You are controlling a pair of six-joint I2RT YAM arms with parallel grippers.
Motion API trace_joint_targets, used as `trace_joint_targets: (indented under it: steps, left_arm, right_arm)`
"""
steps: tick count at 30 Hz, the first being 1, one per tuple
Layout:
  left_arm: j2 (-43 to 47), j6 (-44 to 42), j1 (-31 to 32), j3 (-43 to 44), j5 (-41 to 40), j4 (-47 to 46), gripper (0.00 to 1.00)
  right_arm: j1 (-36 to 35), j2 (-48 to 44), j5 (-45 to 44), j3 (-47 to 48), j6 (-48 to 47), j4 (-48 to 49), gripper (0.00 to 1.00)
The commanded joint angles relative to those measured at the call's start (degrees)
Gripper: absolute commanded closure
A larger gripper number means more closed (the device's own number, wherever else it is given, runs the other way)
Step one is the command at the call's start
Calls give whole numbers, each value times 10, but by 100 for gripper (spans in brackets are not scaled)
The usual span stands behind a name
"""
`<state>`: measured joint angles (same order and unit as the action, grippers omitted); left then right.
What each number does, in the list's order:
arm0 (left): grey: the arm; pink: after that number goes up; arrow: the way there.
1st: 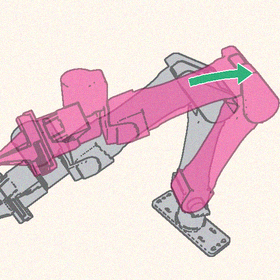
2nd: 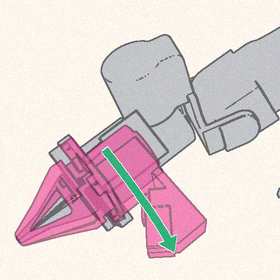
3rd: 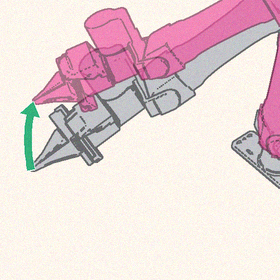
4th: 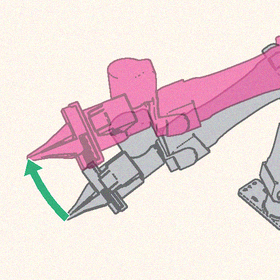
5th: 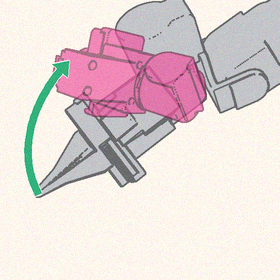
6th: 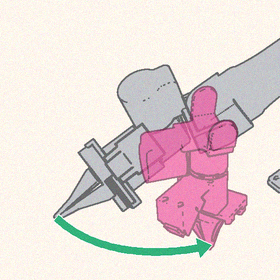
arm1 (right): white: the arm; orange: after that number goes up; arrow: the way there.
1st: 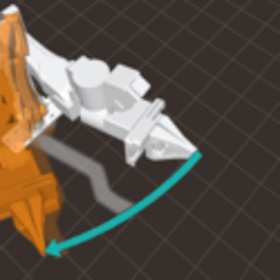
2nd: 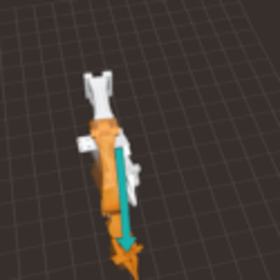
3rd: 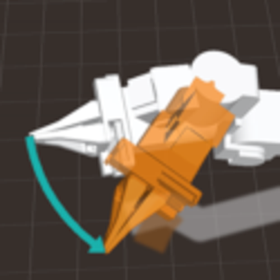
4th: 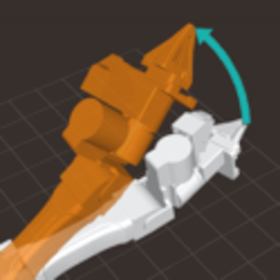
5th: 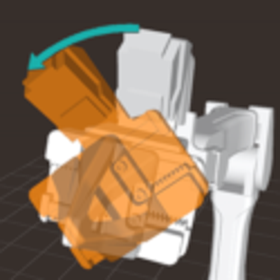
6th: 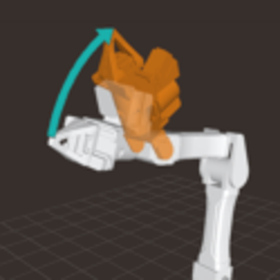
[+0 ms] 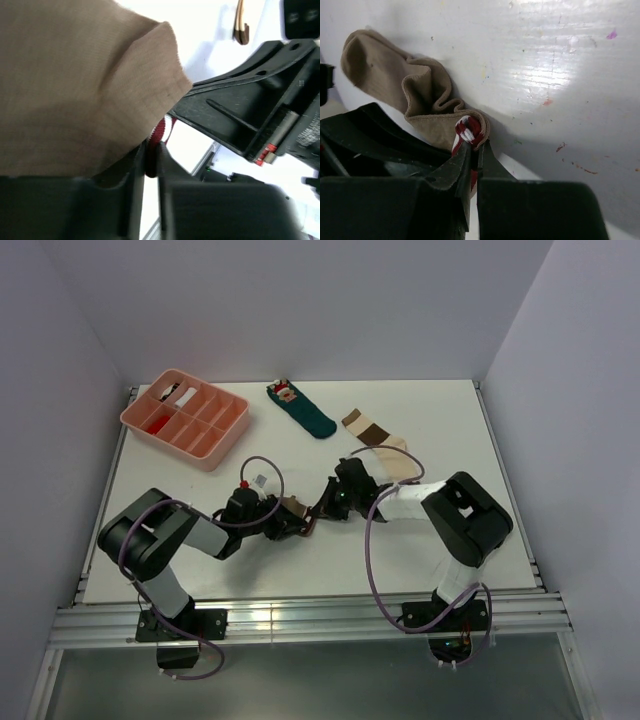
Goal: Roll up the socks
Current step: Roll the sock at the center of the board.
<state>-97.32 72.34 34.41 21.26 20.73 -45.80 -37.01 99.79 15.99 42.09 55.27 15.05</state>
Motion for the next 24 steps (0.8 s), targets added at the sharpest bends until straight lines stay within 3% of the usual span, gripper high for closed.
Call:
trace_joint_targets:
  steps: [1,5,10,12,16,24]
  left_arm:
    - [19,-68,1,25,-26,102,76]
    - [56,-123,8,69,-74,198,55]
    - [122,-202,26,113,-189,294,44]
    - [142,-220,34,119,-205,316,42]
    - [180,-278,85,138,-331,361,40]
    - [140,-362,216,193,-494,381,43]
  right_arm:
    - [-3,-10,-74,57,-66,-163,100]
    - [-3,1,-124,132,-92,-275,100]
    - [-3,31,-159,220,-124,-395,100]
    - [-3,42,-159,243,-131,-419,100]
    - [-5,70,-177,291,-146,-476,100]
    - [-8,106,-180,342,-159,-539,100]
